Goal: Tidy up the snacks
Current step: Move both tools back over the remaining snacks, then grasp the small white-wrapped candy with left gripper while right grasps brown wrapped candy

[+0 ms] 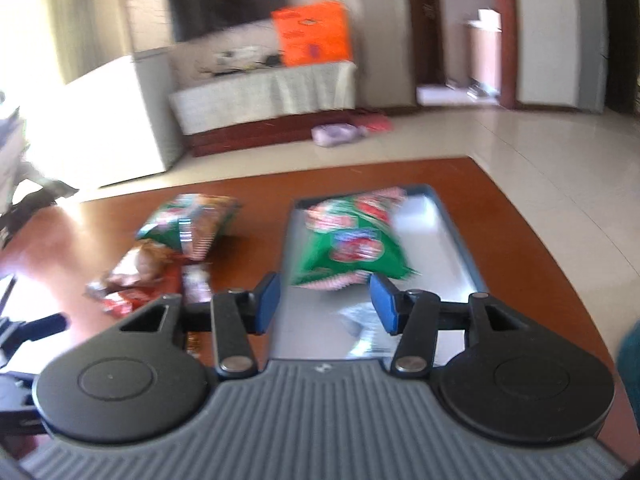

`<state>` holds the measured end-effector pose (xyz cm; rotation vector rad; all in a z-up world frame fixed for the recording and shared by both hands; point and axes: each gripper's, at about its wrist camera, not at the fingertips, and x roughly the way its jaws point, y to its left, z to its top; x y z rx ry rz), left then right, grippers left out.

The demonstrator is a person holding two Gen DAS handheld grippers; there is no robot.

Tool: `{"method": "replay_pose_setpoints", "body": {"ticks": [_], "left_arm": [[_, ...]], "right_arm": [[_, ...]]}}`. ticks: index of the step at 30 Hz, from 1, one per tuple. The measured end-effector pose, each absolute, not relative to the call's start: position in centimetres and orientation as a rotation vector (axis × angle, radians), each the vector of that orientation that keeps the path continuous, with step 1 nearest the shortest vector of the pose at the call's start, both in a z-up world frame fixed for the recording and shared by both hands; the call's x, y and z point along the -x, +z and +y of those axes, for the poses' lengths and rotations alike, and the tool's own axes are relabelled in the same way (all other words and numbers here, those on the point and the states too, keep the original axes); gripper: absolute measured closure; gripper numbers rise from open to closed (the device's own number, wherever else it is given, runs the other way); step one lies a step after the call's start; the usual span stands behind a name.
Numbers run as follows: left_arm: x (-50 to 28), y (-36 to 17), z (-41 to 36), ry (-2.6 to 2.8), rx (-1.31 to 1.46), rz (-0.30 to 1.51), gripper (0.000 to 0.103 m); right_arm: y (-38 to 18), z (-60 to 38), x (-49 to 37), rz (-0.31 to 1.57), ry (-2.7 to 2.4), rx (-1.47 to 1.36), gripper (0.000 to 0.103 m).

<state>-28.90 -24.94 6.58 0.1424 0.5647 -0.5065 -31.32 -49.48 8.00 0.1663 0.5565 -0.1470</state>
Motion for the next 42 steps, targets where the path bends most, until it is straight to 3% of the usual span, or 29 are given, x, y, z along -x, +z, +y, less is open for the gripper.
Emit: {"method": "replay_pose_setpoints", "body": {"ticks": [12,23,26,28,30,34,36,38,42], "left_arm": [[29.0,4.4,-27.3,-0.639,-0.195,0.523,0.006],[25.1,3.2,-29.2,-0.645,-0.110,0.615,0.008],[24.8,2.9,-29.5,-0.678,-0.116,0.640,0.029],[24.6,2.6,-29.7,-0.703,-0.123,0.660,0.052],[24.4,2.5,-29.7,-0.701,-0.119,0.665,0.059],[24.0,2.4,-29.8,-0.703,-0.109,0.664,0.067],[24.3,2.4,-29.7,-0.688,-0.125,0.658,0.069],[24.7,2.5,-29.2,-0.680,-0.127,0.660,0.070],[25.6,3.1,-27.2,-0.696,-0.120,0.657,0.071]], "right_arm": [[7.6,-45.7,30.1,0.616,-0.002,-0.048,0.050],[7.2,-47.4,29.9,0.636,-0.021,-0.101,0.050],[6.9,-47.2,29.2,0.649,-0.010,-0.100,0.050],[6.6,-46.7,28.8,0.658,0.003,-0.099,0.051],[6.3,-46.1,28.3,0.675,0.025,-0.087,0.052],[5.8,-44.7,27.7,0.687,0.054,-0.042,0.055],[5.5,-44.2,27.4,0.696,0.066,-0.028,0.069],[5.0,-43.8,27.0,0.719,0.075,-0.026,0.075],[4.0,-42.7,25.8,0.757,0.078,-0.006,0.075]]}}
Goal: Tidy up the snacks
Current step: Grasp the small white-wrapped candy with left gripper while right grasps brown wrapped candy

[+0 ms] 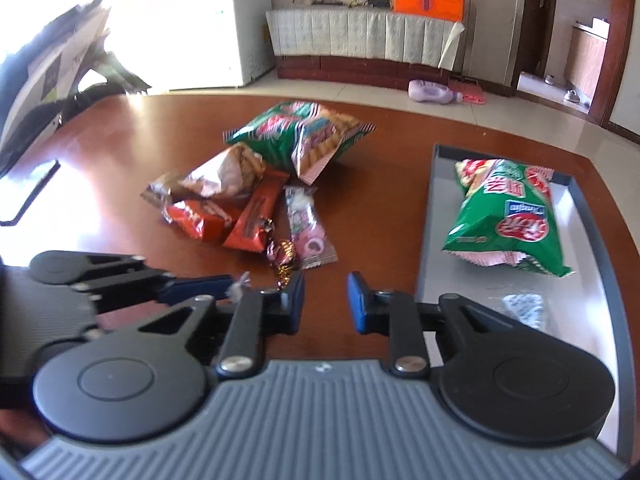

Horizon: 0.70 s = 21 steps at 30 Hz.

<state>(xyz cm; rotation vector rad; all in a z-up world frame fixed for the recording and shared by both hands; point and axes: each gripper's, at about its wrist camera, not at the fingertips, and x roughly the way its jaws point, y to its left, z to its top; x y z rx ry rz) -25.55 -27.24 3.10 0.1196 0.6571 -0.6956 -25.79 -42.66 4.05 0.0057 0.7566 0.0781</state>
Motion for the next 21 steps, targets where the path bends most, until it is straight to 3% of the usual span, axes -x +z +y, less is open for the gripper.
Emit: {"method": "replay_pose_setpoints", "body": {"ticks": [4,8,21], "left_arm": [[25.4,3.3,-24.7,-0.679,-0.114,0.656,0.071],[24.4,2.9,-22.5,-0.625,-0.109,0.694,0.071],[23.9,2.5,-21.4,-0.628,-0.092,0.694,0.070]], "right_arm": [[3.4,-40.8,24.7,0.755,0.070,0.051,0.071],[2.8,-39.7,23.6,0.758,0.055,0.072,0.058],[1.5,-38.4,21.8,0.757,0.092,0.087,0.059]]}}
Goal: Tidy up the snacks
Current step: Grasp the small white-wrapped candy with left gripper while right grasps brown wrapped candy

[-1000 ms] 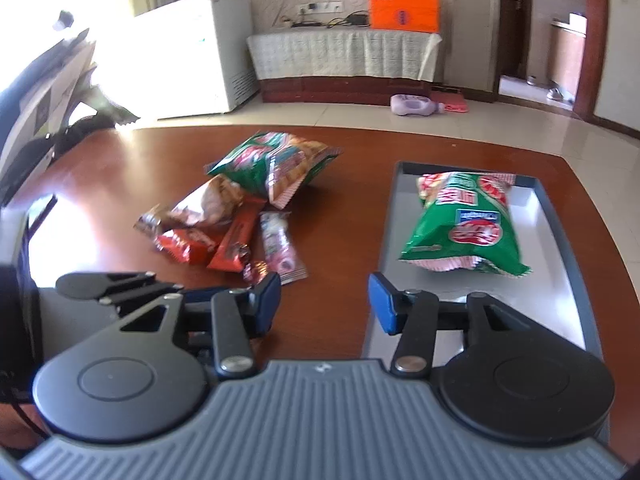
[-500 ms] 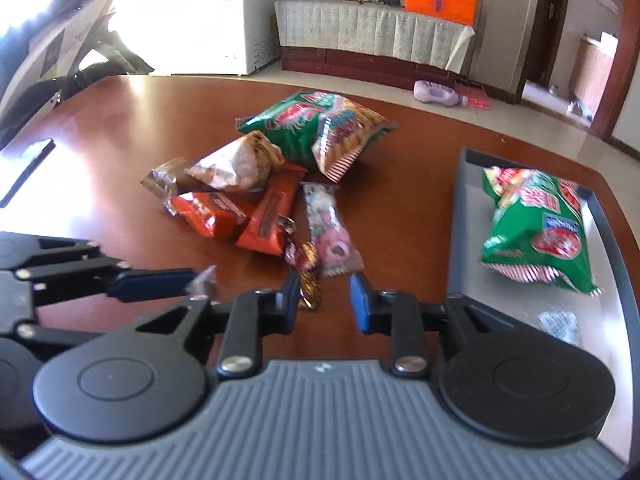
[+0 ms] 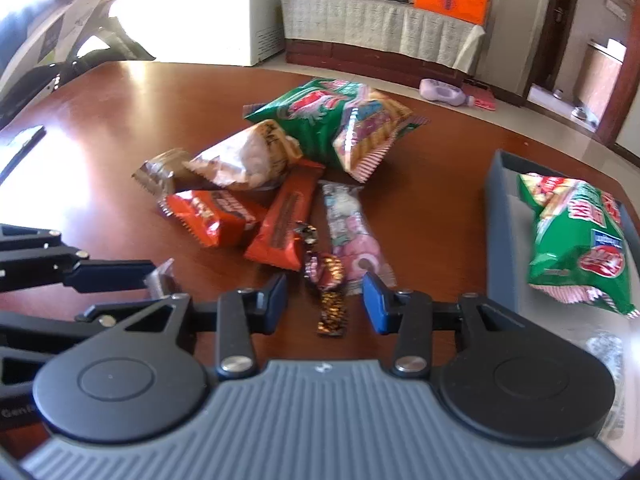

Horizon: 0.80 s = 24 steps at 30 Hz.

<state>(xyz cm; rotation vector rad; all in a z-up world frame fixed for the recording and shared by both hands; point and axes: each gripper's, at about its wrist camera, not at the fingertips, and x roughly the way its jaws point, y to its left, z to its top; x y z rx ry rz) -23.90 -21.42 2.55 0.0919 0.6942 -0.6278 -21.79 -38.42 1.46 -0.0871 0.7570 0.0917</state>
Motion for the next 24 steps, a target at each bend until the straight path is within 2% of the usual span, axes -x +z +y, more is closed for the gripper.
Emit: {"method": "replay_pose_setpoints", "body": {"ticks": [2,4,5,6,24], "left_arm": [[23.9,2.5,-21.4,-0.631,-0.093,0.691,0.070],[23.9,2.5,-21.4,-0.631,-0.096,0.687,0.070],[24.0,2.5,-21.4,-0.631,-0.098,0.686,0.070],[24.0,2.4,-21.4,-0.631,-0.100,0.685,0.070],[25.0,3.0,-23.4,-0.624,-0.118,0.654,0.070]], "right_arm": [[1.4,-38.2,21.7,0.749,0.096,0.090,0.059],[1.4,-38.3,21.6,0.749,0.106,0.073,0.065],[1.4,-38.4,21.6,0.749,0.108,0.068,0.073],[1.4,-38.3,21.7,0.751,0.108,0.071,0.076],[4.3,-40.1,25.1,0.717,0.101,0.064,0.077]]}}
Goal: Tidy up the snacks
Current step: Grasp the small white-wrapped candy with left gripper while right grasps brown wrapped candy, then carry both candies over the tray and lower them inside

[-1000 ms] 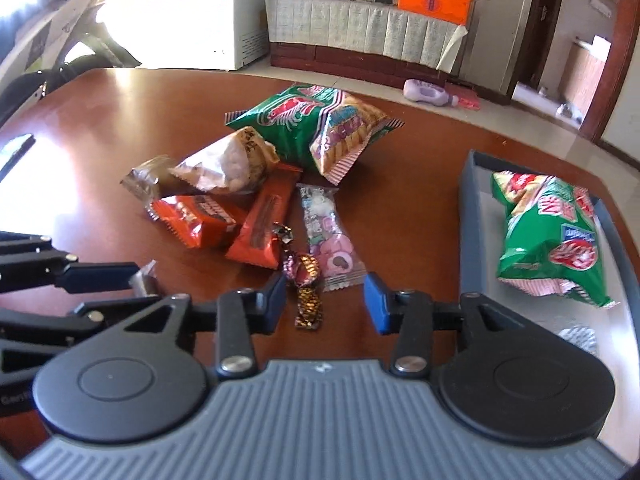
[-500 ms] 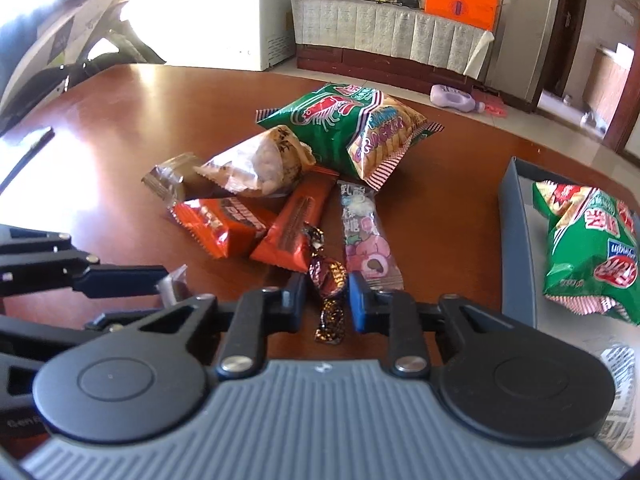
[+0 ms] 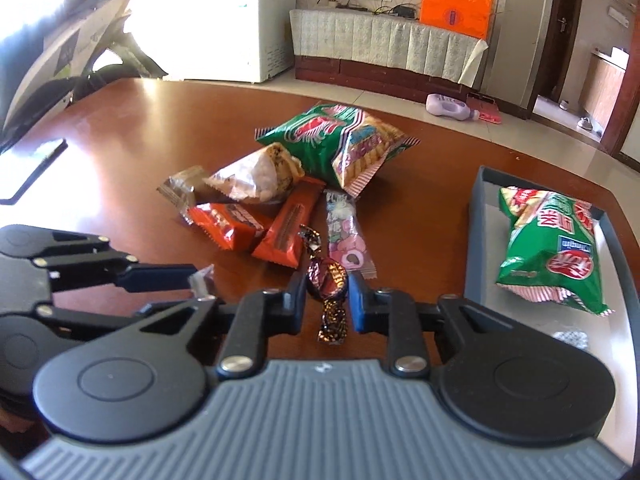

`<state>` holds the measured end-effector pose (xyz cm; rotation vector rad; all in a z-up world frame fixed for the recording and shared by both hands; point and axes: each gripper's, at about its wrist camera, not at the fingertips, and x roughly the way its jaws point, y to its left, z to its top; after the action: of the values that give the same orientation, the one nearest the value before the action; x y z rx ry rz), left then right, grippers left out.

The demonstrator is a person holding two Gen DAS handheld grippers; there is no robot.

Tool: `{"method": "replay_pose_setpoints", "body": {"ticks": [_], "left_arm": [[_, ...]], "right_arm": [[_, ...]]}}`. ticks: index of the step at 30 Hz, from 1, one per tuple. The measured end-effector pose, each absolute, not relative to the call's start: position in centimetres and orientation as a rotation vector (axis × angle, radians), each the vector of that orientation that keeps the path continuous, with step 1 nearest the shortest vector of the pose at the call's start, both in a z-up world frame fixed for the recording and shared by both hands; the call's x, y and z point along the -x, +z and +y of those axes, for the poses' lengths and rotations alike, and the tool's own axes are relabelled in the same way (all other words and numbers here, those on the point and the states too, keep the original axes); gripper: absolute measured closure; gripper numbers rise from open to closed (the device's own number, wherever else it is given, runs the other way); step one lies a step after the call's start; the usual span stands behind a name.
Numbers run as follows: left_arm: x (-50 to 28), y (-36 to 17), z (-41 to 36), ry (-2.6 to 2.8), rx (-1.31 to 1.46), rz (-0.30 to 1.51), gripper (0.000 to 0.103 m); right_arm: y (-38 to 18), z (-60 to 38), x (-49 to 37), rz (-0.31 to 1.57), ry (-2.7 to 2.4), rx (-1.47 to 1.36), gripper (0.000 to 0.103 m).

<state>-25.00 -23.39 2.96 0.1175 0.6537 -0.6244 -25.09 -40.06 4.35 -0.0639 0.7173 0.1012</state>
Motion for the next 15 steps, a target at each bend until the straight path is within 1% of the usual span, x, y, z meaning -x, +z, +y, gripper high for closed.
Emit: {"method": "replay_pose_setpoints", "body": {"ticks": [15], "left_arm": [[26.8,5.4,-29.0,-0.642,-0.111,0.601,0.070]], "right_arm": [[7.2,-44.4,29.3,0.645,0.006,0.000,0.077]]}}
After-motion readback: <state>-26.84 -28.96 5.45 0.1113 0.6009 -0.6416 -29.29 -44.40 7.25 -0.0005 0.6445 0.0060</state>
